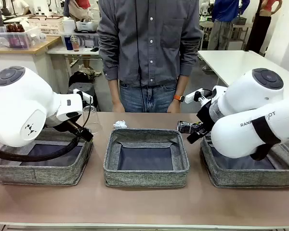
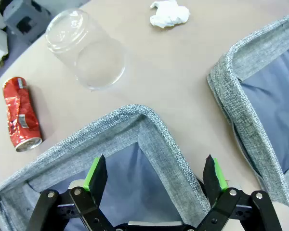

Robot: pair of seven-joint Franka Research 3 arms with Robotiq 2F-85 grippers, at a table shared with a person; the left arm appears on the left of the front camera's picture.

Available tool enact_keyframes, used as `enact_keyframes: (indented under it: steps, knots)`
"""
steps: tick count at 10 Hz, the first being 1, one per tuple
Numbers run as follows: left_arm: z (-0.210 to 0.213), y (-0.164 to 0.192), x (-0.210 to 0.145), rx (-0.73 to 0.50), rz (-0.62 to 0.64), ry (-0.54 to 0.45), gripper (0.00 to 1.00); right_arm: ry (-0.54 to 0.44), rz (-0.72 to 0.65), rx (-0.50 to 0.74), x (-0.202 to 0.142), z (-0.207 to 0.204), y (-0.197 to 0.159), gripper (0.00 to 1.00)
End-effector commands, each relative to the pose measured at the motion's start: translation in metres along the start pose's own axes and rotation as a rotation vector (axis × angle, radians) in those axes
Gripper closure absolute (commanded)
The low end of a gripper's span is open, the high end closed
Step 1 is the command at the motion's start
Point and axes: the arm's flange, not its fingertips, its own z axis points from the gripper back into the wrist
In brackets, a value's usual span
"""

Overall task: Sort the waste into the appropriate baskets.
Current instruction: Pick up the waste item pointed out by the person.

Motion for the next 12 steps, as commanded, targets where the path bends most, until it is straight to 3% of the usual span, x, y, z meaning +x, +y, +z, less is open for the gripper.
enact_keyframes:
  steps: [1, 12]
  knots:
    - [0.0000, 0.0000, 0.0000, 0.000, 0.000, 0.000, 0.00, 0.000, 0.000, 0.000, 0.0001, 0.0000, 0.0000, 0.00]
    - [0.0000, -0.0001, 0.0000, 0.000, 0.000, 0.000, 0.00, 0.000, 0.001, 0.000, 0.0000, 0.0000, 0.0001, 0.00]
